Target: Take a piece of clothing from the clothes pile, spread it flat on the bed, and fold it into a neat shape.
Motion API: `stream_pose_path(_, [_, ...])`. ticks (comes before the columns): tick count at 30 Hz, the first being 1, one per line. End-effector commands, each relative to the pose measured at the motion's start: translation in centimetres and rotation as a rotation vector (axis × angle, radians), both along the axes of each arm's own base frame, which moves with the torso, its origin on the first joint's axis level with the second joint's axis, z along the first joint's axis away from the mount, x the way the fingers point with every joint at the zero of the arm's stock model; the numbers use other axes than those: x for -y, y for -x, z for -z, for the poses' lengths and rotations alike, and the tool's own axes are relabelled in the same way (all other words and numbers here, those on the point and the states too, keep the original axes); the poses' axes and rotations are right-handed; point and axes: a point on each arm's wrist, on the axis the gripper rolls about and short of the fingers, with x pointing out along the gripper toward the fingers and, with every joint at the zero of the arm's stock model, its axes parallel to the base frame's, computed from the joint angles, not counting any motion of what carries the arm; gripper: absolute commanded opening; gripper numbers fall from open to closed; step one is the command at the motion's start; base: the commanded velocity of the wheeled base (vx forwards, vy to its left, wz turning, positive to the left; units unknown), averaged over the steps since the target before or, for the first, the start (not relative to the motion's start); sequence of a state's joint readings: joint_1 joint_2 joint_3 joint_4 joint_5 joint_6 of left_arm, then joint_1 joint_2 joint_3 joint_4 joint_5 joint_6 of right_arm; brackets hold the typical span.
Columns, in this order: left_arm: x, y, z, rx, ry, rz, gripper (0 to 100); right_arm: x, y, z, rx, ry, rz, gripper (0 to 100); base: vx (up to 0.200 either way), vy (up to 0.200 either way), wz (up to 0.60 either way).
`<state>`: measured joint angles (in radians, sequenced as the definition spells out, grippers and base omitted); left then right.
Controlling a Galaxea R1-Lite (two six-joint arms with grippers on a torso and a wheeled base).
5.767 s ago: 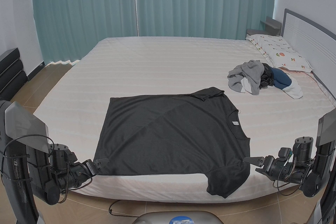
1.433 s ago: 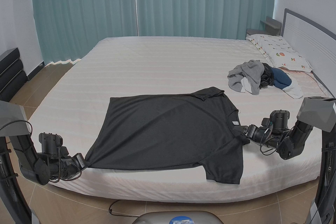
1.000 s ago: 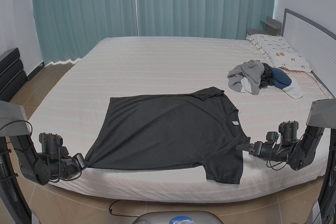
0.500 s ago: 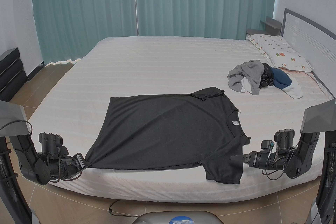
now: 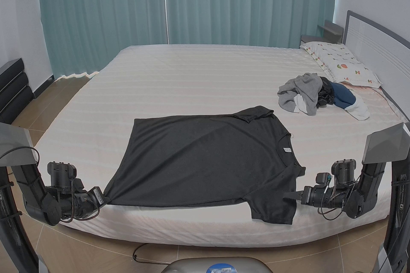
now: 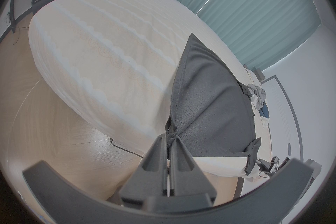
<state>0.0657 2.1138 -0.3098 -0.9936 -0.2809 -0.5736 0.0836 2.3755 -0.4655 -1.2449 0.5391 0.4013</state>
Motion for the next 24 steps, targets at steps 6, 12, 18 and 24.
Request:
stream_pose_path(6, [0.0,0.0,-0.1,0.003,-0.003,-0.001,0,1.2,1.3,0.0,-0.014,0.032,0.054,0,0.0,0.0,0.0])
stream_pose_path(12, [0.0,0.2,-0.1,0.003,-0.004,0.002,0,2.1,2.9,-1.0,-0.009,0.03,0.073,0,0.0,0.0,0.0])
stream_pose_path(18, [-0.1,1.0,0.1,-0.004,-0.078,0.058,0,2.9,7.0,-1.9,-0.053,0.008,0.078,0,0.0,0.0,0.0])
stream_pose_path(24, [-0.1,1.5,0.3,-0.017,-0.117,0.08,0,2.9,9.3,-2.0,-0.074,0.013,0.07,0,0.0,0.0,0.0])
